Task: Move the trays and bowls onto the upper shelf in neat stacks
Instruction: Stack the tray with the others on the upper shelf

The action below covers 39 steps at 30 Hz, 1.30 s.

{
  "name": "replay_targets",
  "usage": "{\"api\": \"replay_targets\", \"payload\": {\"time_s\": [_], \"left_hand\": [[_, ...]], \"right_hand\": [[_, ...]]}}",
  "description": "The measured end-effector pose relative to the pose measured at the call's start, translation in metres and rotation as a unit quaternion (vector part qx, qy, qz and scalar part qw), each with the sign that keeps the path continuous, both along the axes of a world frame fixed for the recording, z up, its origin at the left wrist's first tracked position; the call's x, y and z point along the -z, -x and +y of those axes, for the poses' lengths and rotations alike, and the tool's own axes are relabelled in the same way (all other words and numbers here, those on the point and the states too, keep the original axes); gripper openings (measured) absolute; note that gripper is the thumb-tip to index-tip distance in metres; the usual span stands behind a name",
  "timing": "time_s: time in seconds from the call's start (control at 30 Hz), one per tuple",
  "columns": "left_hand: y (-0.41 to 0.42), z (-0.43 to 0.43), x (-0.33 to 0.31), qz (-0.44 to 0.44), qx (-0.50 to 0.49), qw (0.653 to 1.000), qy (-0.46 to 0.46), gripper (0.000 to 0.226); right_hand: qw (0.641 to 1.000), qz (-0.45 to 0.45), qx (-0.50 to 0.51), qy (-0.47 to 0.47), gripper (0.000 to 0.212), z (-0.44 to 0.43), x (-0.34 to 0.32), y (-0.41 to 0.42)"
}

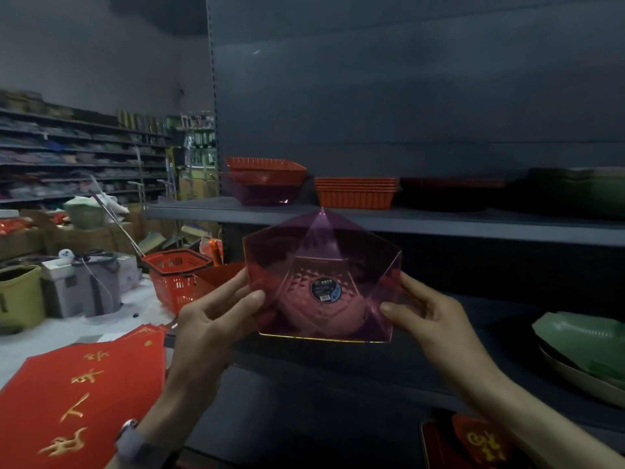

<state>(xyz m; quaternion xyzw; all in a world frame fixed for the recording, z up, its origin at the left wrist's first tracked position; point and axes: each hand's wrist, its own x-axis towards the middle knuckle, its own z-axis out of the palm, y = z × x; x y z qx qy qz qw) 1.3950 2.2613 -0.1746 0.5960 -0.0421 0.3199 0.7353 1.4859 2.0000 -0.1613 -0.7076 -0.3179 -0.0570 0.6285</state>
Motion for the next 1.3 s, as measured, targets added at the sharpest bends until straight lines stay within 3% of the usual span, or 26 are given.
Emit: {"api": "replay_targets", "payload": {"time_s": [0.13, 0.33, 0.5, 0.73, 1.13, 1.3], "left_hand": [[-0.008, -0.012, -0.018, -0.023, 0.086, 0.993, -0.075, 0.062], [-0.038, -0.024, -0.044, -0.042, 0.136, 0.977, -0.156, 0.085], [-0.065, -0.038, -0.075, -0.056, 0.143, 0.972, -0.178, 0.094], [-0.112, -0.066, -0.113, -0.085, 0.153, 0.969, -0.175, 0.106], [-0.210, -0.108, -0.169, -0.132, 0.154, 0.964, -0.174, 0.088], [-0.250, -0.124, -0.191, -0.137, 0.148, 0.968, -0.152, 0.059]], "right_hand": [[0.999, -0.042, -0.005, -0.010, 0.054, -0.013, -0.018, -0.005], [0.996, -0.073, -0.045, -0.012, 0.071, -0.041, -0.047, -0.024], [0.993, -0.102, -0.042, 0.033, 0.103, -0.066, -0.075, -0.032], [0.986, -0.157, 0.044, 0.030, 0.104, -0.095, -0.111, -0.054], [0.965, -0.211, 0.128, 0.090, 0.105, -0.139, -0.186, -0.126], [0.966, -0.195, 0.148, 0.088, 0.076, -0.149, -0.204, -0.164]]}}
